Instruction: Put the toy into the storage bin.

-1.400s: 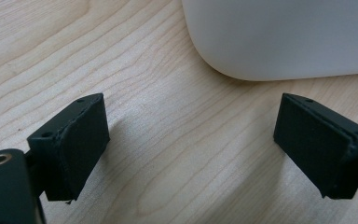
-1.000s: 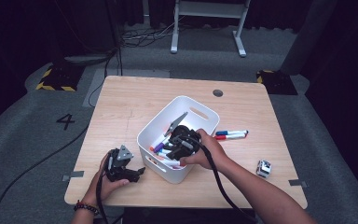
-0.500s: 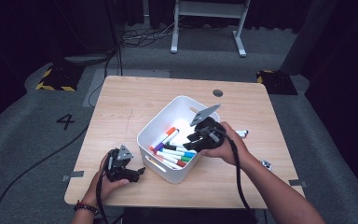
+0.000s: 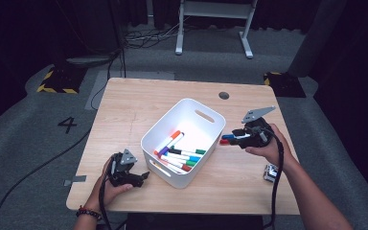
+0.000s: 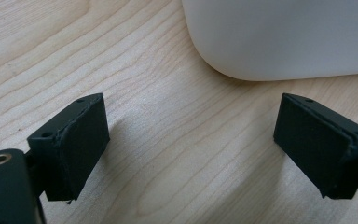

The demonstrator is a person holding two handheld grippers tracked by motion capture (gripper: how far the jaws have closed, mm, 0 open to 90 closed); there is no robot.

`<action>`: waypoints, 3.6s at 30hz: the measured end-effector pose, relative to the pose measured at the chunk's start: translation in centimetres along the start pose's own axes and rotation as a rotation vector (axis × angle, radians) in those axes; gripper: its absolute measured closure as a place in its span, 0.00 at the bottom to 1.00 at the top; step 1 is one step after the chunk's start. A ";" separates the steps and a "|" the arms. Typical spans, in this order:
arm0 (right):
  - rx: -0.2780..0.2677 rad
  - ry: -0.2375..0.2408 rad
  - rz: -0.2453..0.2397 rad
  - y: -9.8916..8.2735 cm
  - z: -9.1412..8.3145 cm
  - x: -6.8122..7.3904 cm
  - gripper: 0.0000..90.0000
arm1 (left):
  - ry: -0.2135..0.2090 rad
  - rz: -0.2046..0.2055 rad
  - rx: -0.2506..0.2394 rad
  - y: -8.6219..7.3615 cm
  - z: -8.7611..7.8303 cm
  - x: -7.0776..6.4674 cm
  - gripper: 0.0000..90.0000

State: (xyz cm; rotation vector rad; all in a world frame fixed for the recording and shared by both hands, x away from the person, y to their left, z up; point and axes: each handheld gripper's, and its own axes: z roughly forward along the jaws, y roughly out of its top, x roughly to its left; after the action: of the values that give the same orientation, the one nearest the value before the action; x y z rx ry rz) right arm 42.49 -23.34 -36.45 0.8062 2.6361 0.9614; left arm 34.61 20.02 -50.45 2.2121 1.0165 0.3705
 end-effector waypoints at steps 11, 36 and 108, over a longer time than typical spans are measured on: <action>0.044 -0.018 -0.038 -3.4 4.4 -3.5 0.58 | 0.000 0.000 0.000 0.0 0.0 0.0 0.11; 0.116 0.000 -0.065 -4.4 9.1 -4.3 0.55 | -0.002 0.000 0.001 0.0 0.0 0.0 0.12; -0.148 0.089 -0.035 -6.0 2.1 -2.7 0.83 | 0.000 0.000 0.000 0.0 0.0 0.0 0.11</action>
State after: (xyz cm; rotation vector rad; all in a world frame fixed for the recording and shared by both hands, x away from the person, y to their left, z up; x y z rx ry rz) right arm 42.98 -27.54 -41.84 0.6953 2.6054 1.1925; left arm 34.61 20.01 -50.45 2.2120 1.0164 0.3708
